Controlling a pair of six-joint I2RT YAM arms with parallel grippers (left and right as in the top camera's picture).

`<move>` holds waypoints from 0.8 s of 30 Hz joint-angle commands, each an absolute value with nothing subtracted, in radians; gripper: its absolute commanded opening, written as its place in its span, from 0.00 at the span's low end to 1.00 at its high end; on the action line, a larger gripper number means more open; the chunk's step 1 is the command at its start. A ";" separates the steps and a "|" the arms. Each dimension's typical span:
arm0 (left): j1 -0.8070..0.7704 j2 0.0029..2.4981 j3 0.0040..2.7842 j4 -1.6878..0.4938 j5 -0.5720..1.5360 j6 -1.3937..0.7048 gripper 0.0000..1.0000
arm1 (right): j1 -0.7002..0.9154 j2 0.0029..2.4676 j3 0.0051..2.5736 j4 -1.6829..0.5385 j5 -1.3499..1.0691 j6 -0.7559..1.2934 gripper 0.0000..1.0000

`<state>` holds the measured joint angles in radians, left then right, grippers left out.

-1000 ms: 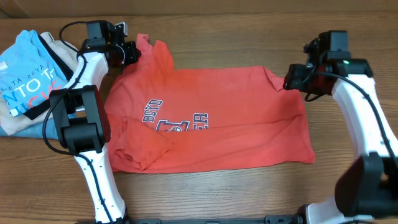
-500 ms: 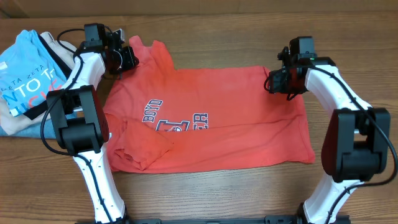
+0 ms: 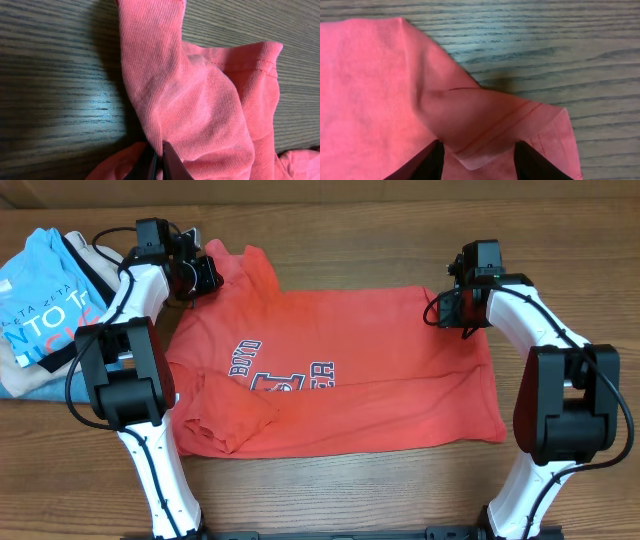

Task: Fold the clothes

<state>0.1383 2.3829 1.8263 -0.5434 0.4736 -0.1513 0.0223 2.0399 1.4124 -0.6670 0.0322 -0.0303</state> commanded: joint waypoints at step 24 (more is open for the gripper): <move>0.143 2.357 1.853 -0.547 0.438 -0.157 0.07 | 0.027 2.089 1.411 -0.644 0.046 -0.026 0.35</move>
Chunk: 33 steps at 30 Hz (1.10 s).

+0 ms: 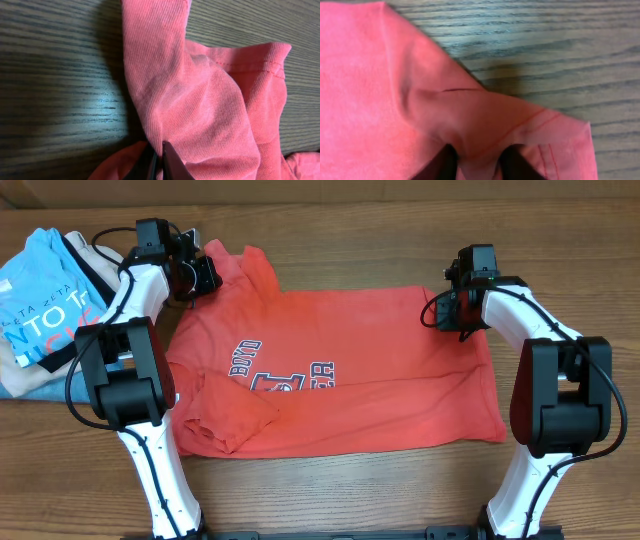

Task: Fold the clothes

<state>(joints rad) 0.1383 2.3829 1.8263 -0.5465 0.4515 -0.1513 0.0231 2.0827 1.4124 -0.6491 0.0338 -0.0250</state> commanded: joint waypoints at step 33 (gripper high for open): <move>0.146 2.353 1.855 -0.558 0.437 -0.152 0.04 | 0.045 2.077 1.493 -0.717 0.067 0.009 0.04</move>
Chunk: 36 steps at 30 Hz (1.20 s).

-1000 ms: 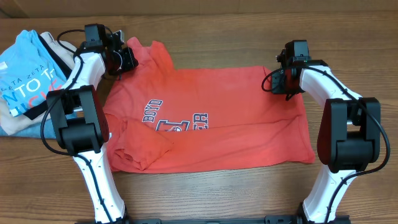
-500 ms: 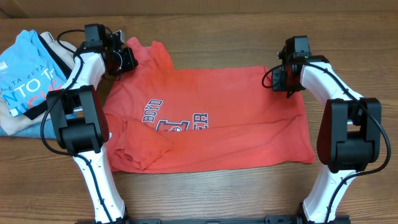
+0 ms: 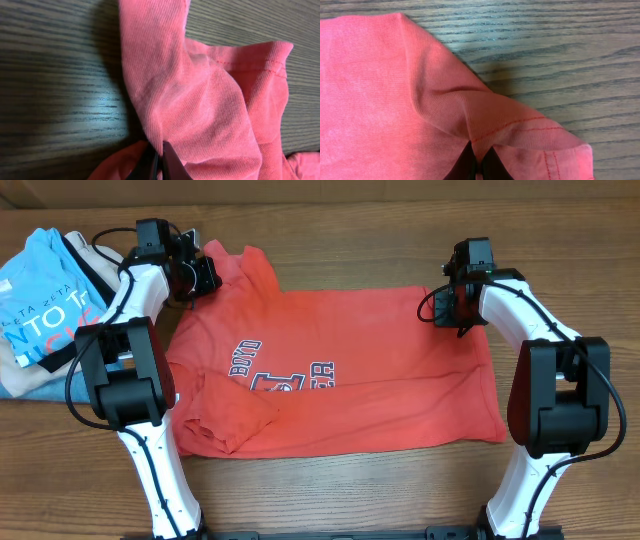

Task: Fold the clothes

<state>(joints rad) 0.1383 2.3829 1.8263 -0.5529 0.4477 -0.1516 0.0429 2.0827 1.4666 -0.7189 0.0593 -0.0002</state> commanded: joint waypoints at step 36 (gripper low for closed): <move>0.219 2.013 1.856 -1.144 0.354 -0.104 0.04 | -0.133 2.018 1.710 -1.308 0.067 0.157 0.04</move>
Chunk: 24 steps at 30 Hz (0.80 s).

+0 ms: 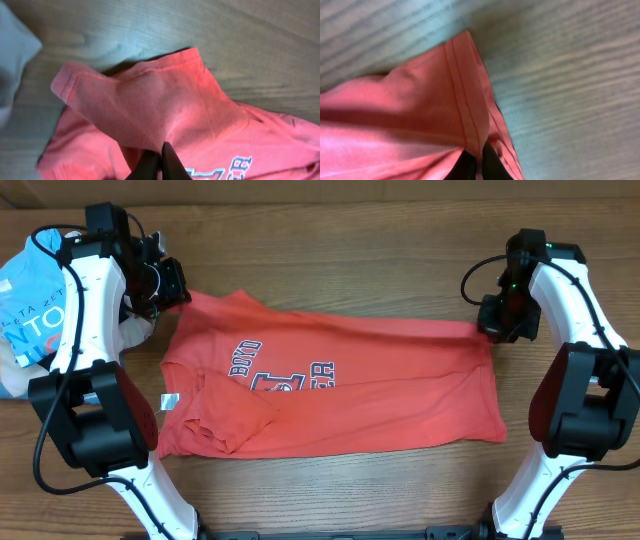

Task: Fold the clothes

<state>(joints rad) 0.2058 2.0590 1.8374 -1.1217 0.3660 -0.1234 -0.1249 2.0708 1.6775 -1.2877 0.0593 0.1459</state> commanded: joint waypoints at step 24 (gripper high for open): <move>0.274 2.013 1.856 -1.534 0.329 -0.053 0.04 | -0.194 2.018 1.710 -1.544 0.047 0.157 0.04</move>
<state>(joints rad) 0.2691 2.0529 1.8374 -1.5101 0.3397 -0.0921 -0.1730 2.0617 1.6821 -1.5375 0.0498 0.1535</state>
